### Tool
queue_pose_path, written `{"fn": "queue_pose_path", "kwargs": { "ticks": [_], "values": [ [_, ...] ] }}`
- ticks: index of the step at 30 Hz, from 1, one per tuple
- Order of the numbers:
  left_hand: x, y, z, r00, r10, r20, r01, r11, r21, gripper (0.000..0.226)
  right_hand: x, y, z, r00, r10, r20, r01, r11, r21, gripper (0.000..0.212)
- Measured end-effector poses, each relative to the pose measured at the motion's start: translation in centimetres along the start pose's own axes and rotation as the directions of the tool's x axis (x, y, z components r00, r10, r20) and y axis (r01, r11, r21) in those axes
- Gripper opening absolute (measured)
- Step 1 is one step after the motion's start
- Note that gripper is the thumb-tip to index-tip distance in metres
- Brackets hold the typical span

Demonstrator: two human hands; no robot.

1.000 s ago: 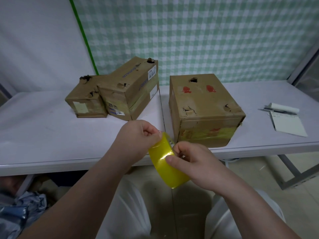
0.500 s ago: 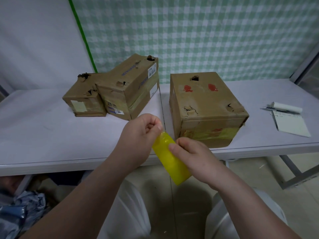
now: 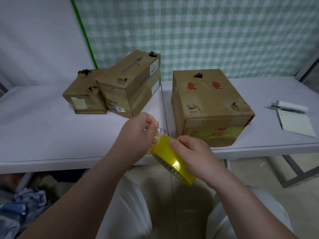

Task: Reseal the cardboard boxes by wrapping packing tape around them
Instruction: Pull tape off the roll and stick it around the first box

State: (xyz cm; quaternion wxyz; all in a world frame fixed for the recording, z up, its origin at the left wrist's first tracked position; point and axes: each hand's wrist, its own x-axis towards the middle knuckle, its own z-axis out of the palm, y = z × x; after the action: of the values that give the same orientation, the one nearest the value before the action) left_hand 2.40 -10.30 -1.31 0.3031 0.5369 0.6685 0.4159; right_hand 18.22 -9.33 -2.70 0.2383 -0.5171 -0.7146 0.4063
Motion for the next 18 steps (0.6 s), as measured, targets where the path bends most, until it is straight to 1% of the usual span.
{"fn": "queue_pose_path", "kwargs": {
  "ticks": [1, 2, 4, 7, 10, 13, 18],
  "values": [
    [0.0, -0.1, -0.1, 1.000, -0.017, 0.016, 0.017, 1.000, 0.018, 0.011, 0.0, 0.0, 0.1, 1.000, -0.001, -0.002, 0.001, 1.000, -0.009, 0.038],
    [0.0, -0.2, -0.2, 0.999, -0.033, 0.036, 0.031, 0.998, 0.051, 0.012, 0.0, 0.0, 0.1, 1.000, -0.002, -0.002, 0.002, 1.000, -0.016, 0.037],
    [0.1, -0.5, -0.6, 0.994, -0.059, 0.094, 0.050, 0.994, 0.102, 0.021, 0.0, 0.0, 0.2, 1.000, 0.003, -0.003, -0.003, 1.000, -0.031, 0.037],
    [0.1, -0.6, -0.9, 0.991, -0.060, 0.118, 0.047, 0.993, 0.105, 0.024, 0.0, 0.0, 0.4, 1.000, 0.021, 0.000, -0.021, 0.999, -0.042, 0.038],
    [0.0, -0.5, -1.0, 0.997, -0.010, 0.079, 0.001, 0.994, 0.111, 0.027, 0.1, -0.2, 0.4, 1.000, 0.028, -0.005, -0.029, 0.999, -0.035, 0.039],
    [-0.2, -0.2, -1.0, 0.997, 0.055, 0.045, -0.059, 0.994, 0.092, 0.031, 0.2, -0.7, 0.1, 1.000, 0.027, -0.001, -0.027, 0.999, -0.039, 0.046],
    [-0.8, 1.1, -0.8, 0.978, 0.210, 0.018, -0.210, 0.972, 0.100, 0.030, 0.1, -1.2, -0.9, 0.997, 0.073, 0.034, -0.070, 0.995, -0.074, 0.057]
  ]
}}
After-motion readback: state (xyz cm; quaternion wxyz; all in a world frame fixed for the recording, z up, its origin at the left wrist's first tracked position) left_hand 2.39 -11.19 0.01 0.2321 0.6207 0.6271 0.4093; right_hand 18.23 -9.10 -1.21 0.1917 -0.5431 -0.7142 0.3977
